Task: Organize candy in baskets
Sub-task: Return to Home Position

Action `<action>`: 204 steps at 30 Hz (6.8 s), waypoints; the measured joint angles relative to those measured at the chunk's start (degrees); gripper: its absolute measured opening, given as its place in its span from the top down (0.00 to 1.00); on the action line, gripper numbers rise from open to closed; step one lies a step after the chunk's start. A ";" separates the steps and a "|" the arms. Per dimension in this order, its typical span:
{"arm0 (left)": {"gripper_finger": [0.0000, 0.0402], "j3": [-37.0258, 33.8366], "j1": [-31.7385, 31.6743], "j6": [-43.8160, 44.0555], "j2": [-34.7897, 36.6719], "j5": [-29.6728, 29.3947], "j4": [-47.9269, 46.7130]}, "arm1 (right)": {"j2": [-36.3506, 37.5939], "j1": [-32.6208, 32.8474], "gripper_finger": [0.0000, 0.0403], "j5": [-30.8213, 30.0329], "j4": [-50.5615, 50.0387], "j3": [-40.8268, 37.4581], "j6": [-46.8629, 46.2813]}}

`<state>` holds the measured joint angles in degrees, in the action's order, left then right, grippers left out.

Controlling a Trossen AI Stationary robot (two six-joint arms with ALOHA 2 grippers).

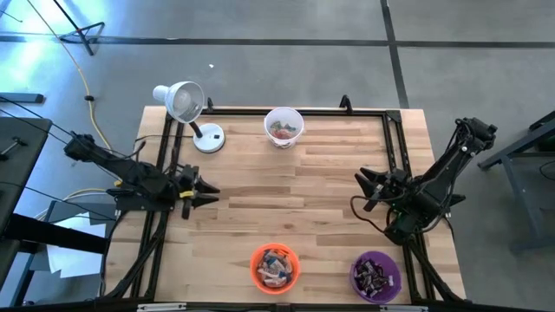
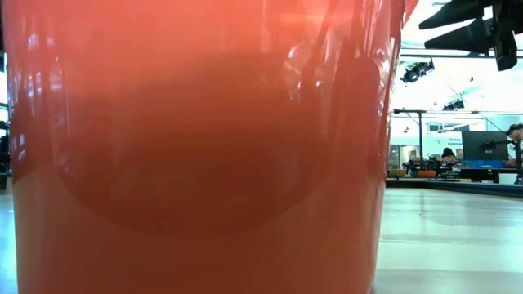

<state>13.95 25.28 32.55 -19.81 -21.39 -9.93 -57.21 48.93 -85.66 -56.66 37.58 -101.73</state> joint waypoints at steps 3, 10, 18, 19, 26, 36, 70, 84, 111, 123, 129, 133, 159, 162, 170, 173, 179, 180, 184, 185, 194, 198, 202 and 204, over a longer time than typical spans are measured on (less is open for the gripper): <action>0.66 -1.83 0.00 1.83 0.00 0.22 0.82 | 0.00 0.00 0.60 0.14 -0.55 0.00 0.00; 0.66 -5.76 -0.02 1.24 0.00 1.32 7.70 | -0.53 0.00 0.60 0.14 -0.68 0.00 -0.24; 0.66 -10.47 -0.02 0.30 0.02 1.32 14.84 | -1.25 -0.02 0.60 -2.55 -0.87 0.00 -0.25; 0.66 -10.64 -0.02 0.41 0.00 1.33 14.66 | -1.48 -0.02 0.60 -2.90 -0.87 0.00 -0.27; 0.66 -11.47 -0.02 1.34 0.00 1.31 14.73 | -5.89 -0.15 0.60 -4.36 -1.61 -0.85 -6.27; 0.66 -11.47 -0.02 1.38 0.00 1.29 16.98 | -8.81 -0.13 0.60 -4.29 8.86 -15.68 -29.17; 0.66 -11.45 -0.02 8.16 0.00 -10.53 17.15 | -6.47 0.70 0.60 -4.32 21.06 -26.64 -28.96; 0.66 -11.45 -0.03 7.88 0.00 -12.43 17.12 | -6.49 11.48 0.60 -4.33 40.75 -26.18 -20.43; 0.66 -11.40 -0.04 4.31 -0.01 -9.48 17.11 | -6.54 -5.90 0.60 49.47 89.87 0.74 83.10; 0.66 -11.38 -0.02 8.01 0.00 -4.81 17.15 | -5.42 -21.50 0.60 74.54 85.77 0.74 96.79; 0.66 -11.39 -0.01 12.39 0.00 -4.19 17.16 | -5.03 -31.62 0.60 88.80 77.21 0.72 95.03; 0.66 -11.39 -0.02 15.87 0.00 -3.99 18.08 | -4.68 -37.48 0.60 103.09 70.64 0.70 94.67; 0.66 -11.34 0.00 15.44 -0.04 -8.37 29.52 | 8.93 -57.96 0.66 122.72 102.15 -31.43 78.53; 0.66 -11.34 0.00 15.44 -0.04 -8.37 29.50 | 8.96 -57.96 0.66 120.21 109.47 -34.45 76.22; 0.66 -11.35 0.00 15.43 -0.04 -8.37 29.49 | 8.83 -57.94 0.66 115.60 106.36 -37.03 76.84; 0.66 -11.36 0.00 15.39 -0.04 -8.37 29.48 | 8.83 -57.94 0.66 112.80 102.15 -37.03 77.13; 0.66 -11.36 0.00 15.24 -0.04 -8.37 29.06 | 8.83 -57.94 0.66 107.82 87.29 -37.05 63.72; 0.66 -11.36 0.00 14.86 -0.04 -8.37 29.00 | 8.83 -57.94 0.66 107.91 85.06 -37.05 61.42; 0.66 -11.38 0.00 13.82 -0.04 -8.37 29.02 | 8.83 -57.94 0.66 107.93 77.19 -37.05 57.79; 0.66 -11.38 -0.02 13.77 -0.04 -8.37 29.02 | 8.83 -57.94 0.66 107.93 75.52 -37.05 58.12; 0.66 -11.40 -0.02 11.15 -0.04 -8.37 29.04 | 11.81 -57.77 0.66 107.70 66.18 -37.07 59.74; 0.66 -11.40 -0.02 11.77 -0.04 -8.37 29.08 | 19.49 -57.77 0.66 107.70 61.82 -37.07 59.74; 0.66 -11.40 -0.02 12.22 -0.04 -8.37 29.26 | 26.65 -57.77 0.66 107.70 60.51 -37.07 59.74; 0.66 -11.40 -0.02 12.84 -0.04 -8.37 29.26 | 29.83 -57.77 0.66 107.70 60.49 -37.07 59.74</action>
<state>2.55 25.26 45.39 -19.86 -29.76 19.33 -27.38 -8.84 22.04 3.83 0.51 -42.00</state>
